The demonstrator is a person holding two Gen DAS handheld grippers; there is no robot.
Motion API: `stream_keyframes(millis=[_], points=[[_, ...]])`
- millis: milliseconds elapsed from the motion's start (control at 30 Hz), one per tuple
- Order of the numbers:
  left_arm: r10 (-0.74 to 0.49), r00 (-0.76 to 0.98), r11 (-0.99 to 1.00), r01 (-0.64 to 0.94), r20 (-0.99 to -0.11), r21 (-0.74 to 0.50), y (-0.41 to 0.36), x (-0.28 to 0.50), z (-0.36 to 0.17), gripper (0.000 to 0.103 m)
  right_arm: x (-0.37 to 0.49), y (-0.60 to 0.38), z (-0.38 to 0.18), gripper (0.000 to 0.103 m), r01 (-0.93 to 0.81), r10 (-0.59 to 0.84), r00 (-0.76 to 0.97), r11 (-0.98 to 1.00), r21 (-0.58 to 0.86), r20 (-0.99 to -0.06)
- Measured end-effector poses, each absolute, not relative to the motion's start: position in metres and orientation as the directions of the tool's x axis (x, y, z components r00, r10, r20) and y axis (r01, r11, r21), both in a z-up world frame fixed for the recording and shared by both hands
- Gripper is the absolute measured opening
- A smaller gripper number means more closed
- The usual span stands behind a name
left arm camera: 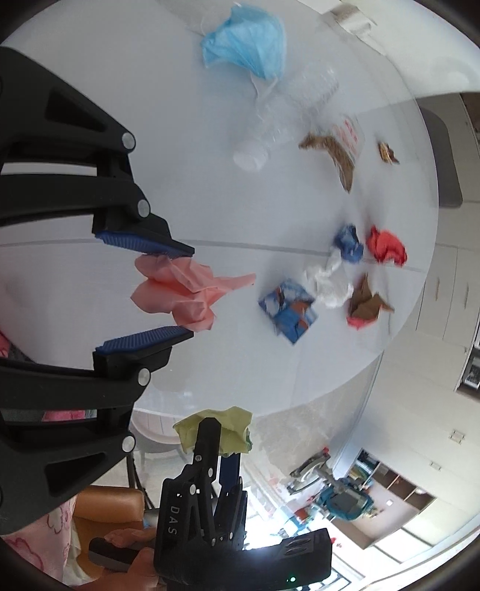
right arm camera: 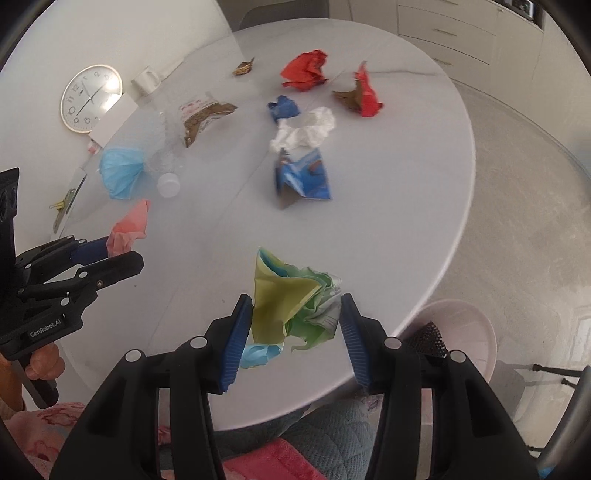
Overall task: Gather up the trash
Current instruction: 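Carry both items over the wastebasket and open both grippers to drop them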
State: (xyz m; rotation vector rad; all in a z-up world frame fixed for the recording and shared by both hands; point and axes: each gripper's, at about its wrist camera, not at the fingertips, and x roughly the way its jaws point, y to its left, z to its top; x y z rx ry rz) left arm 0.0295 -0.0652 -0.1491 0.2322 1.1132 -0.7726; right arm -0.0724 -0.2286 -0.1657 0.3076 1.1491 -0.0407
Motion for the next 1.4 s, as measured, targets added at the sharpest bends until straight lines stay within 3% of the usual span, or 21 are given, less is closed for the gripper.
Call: stream_keyframes(millis=[267, 700, 933, 1233, 1267, 1400], points=[[-0.494, 0.077, 0.544, 0.805, -0.866, -0.238, -0.183, -0.032, -0.149, 0.037, -0.145, -0.323, -0.175, 0.049, 0.324, 0.044, 0.395, 0.928, 0.184, -0.918], [-0.425, -0.048, 0.548, 0.781, -0.904, -0.300, -0.332, -0.078, -0.213, 0.038, -0.195, -0.428, -0.204, 0.050, 0.277, 0.090, 0.347, 0.941, 0.193, -0.933], [-0.400, -0.063, 0.594, 0.742, -0.914, -0.311, -0.358, -0.095, -0.230, 0.059, -0.201, -0.453, -0.218, 0.051, 0.221, 0.118, 0.317, 0.956, 0.194, -0.941], [-0.364, 0.018, 0.691, 0.675, -0.931, -0.258, -0.336, -0.089, -0.211, 0.059, -0.197, -0.448, -0.234, 0.052, 0.130, 0.177, 0.288, 0.966, 0.222, -0.941], [-0.362, 0.030, 0.702, 0.666, -0.932, -0.251, -0.333, -0.086, -0.208, 0.059, -0.195, -0.444, -0.238, 0.054, 0.114, 0.184, 0.280, 0.968, 0.223, -0.942], [-0.342, 0.099, 0.754, 0.622, -0.934, -0.210, -0.308, -0.075, -0.192, 0.069, -0.190, -0.433, -0.243, 0.083, 0.104, 0.161, 0.275, 0.975, 0.196, -0.948]])
